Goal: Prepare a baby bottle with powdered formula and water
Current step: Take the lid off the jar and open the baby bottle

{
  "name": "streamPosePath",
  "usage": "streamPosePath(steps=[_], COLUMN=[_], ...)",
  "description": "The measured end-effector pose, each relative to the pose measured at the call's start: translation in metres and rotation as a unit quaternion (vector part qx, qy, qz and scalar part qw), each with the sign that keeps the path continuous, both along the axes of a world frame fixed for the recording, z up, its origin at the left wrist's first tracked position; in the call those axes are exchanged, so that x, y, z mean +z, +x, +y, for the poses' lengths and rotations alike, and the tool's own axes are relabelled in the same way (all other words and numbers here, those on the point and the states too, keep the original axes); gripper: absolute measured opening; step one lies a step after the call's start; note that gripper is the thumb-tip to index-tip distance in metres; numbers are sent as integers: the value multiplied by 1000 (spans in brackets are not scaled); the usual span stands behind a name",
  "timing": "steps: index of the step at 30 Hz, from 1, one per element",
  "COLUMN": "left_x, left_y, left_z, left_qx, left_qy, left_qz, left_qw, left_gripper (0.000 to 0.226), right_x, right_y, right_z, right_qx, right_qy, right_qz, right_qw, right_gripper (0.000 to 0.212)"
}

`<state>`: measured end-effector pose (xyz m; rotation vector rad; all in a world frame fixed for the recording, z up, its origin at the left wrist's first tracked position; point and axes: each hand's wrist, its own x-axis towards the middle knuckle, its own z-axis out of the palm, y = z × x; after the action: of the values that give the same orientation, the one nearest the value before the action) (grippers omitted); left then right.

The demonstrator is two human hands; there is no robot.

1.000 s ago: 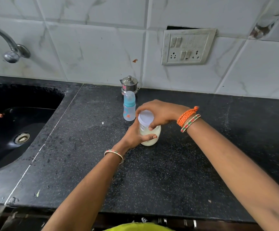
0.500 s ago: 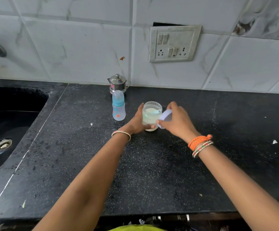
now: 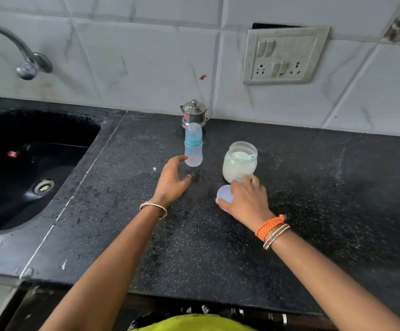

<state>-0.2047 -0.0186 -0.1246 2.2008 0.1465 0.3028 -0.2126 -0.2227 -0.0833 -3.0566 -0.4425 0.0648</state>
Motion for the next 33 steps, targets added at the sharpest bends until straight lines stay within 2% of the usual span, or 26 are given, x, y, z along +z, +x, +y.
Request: streamPosePath(steps=[1, 4, 7, 10, 13, 16, 20, 23, 26, 29, 33], left_x=[2, 11, 19, 23, 23, 21, 23, 23, 23, 23, 26], left_y=[0, 3, 9, 15, 19, 24, 21, 7, -9, -21, -29], left_z=[4, 12, 18, 25, 34, 43, 43, 45, 55, 67, 75], left_qx=[8, 25, 27, 22, 27, 41, 22, 10, -21, -83, -140], left_qy=[-4, -26, -39, -46, -59, -74, -87, -79, -70, -114, -176], left_qz=[0, 2, 7, 6, 2, 1, 17, 5, 7, 35, 64], left_qw=[1000, 999, 999, 999, 998, 996, 996, 997, 997, 989, 972], left_gripper=[54, 52, 50, 50, 53, 64, 75, 54, 45, 45, 47], right_x=[15, 54, 64, 55, 45, 45, 53, 60, 65, 64, 60], right_y=[6, 38, 80, 113, 128, 129, 112, 93, 84, 77, 74], right_z=[7, 38, 78, 108, 121, 123, 123, 125, 124, 123, 124], right_qx=[19, 74, 106, 101, 102, 104, 111, 151, 190, 215, 276], right_qy=[27, 177, 257, 263, 213, 233, 318, 332, 346, 365, 362], right_qz=[-23, -14, -34, 18, 30, 30, 96, 154, 228, 288, 301], right_qw=[999, 981, 960, 959, 971, 966, 936, 918, 890, 859, 838], right_gripper=[49, 28, 43, 65, 49, 40, 34, 34, 32, 32, 35])
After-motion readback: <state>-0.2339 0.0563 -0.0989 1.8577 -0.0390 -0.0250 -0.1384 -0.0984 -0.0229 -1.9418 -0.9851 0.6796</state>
